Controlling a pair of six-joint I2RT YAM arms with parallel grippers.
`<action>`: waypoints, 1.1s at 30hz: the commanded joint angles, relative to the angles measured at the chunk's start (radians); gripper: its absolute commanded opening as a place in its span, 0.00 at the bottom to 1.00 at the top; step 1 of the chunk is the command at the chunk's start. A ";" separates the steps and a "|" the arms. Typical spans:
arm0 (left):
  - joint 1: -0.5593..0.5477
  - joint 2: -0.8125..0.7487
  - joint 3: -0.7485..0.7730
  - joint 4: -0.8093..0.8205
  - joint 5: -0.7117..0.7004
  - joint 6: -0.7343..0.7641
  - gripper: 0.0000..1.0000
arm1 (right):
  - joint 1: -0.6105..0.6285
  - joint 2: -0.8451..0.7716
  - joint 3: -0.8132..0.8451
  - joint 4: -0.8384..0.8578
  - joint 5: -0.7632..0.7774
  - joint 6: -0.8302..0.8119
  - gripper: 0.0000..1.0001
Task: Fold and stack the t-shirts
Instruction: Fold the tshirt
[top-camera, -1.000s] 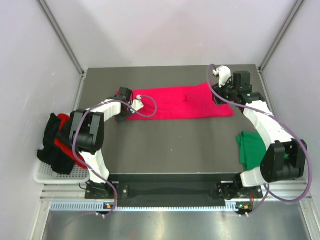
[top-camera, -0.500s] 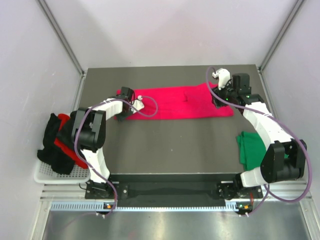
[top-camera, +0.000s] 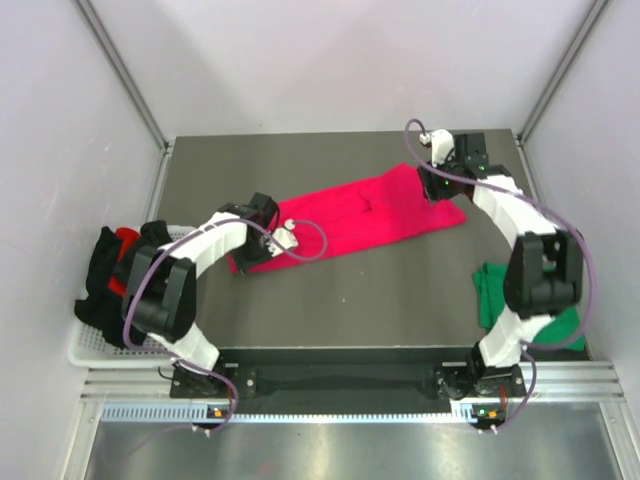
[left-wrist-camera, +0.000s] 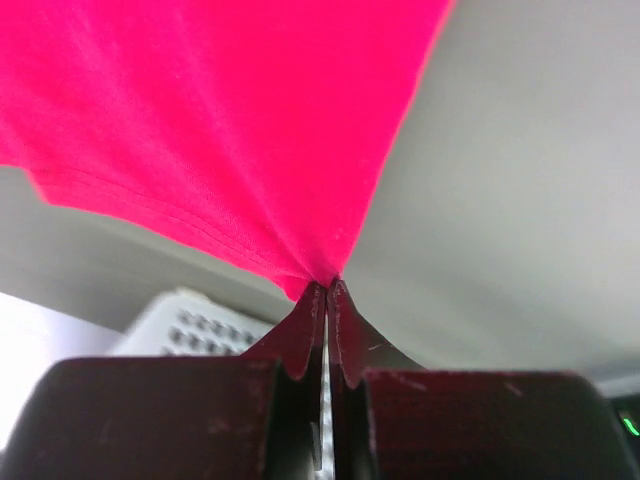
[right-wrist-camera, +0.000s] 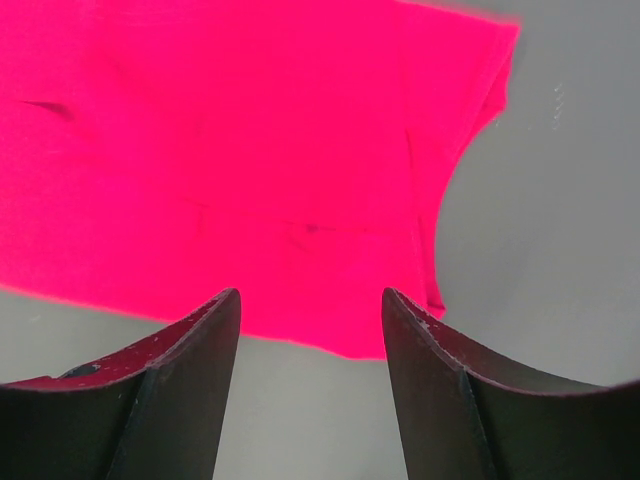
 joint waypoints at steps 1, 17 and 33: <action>-0.065 -0.107 -0.024 -0.170 0.057 -0.062 0.00 | -0.031 0.179 0.153 -0.077 0.026 0.018 0.59; -0.319 -0.193 -0.064 -0.322 0.168 -0.199 0.00 | -0.100 0.526 0.515 -0.184 -0.013 0.039 0.58; -0.401 -0.116 0.008 -0.328 0.250 -0.214 0.00 | -0.111 0.670 0.635 -0.259 -0.049 0.030 0.45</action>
